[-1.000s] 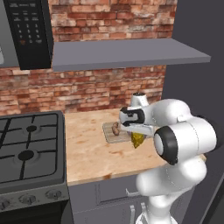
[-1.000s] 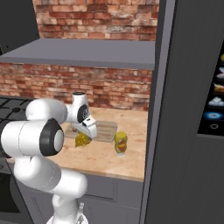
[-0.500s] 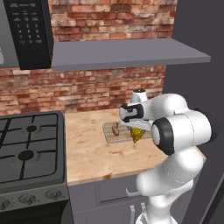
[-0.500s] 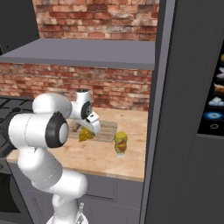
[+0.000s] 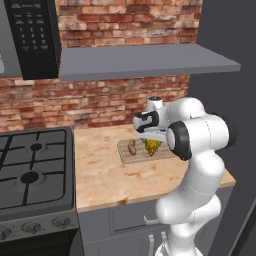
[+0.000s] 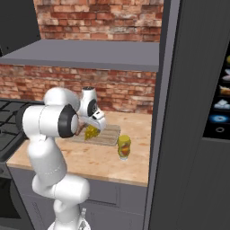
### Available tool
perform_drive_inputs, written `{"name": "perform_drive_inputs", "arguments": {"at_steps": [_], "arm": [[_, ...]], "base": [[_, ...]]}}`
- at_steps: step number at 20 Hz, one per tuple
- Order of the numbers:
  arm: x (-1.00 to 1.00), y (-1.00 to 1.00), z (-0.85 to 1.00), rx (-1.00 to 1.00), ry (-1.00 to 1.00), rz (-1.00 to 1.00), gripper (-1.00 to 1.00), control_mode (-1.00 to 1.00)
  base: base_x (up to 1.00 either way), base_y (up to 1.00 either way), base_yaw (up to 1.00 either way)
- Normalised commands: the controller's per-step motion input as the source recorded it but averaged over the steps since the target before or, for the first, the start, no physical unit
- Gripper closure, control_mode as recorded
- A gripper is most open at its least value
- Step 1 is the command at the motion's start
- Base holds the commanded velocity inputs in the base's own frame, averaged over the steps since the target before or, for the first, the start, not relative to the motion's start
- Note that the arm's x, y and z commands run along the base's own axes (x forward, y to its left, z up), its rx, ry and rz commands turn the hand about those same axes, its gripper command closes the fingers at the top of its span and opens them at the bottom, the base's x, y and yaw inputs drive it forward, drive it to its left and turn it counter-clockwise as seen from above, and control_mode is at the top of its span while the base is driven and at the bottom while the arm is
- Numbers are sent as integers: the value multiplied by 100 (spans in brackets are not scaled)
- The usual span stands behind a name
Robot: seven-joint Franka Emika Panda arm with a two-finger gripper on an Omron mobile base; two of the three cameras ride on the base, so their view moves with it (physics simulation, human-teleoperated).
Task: Retrieve the reheated potato from the microwave, then place the potato, cheese, and condiment on the cutting board.
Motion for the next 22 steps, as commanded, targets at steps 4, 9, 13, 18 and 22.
{"name": "perform_drive_inputs", "arguments": {"at_steps": [4, 9, 13, 18, 22], "arm": [[38, 17, -3, 0, 0, 5, 100, -100], [37, 13, -8, 0, 0, 1, 100, -100], [31, 0, -17, 0, 0, 0, 100, -100], [24, 8, -21, 0, 0, 0, 100, -100], [18, 12, -17, 0, 0, 0, 100, -100]], "base": [[0, 0, 0], [0, 0, 0], [0, 0, 0], [0, 0, 0], [0, 0, 0]]}}
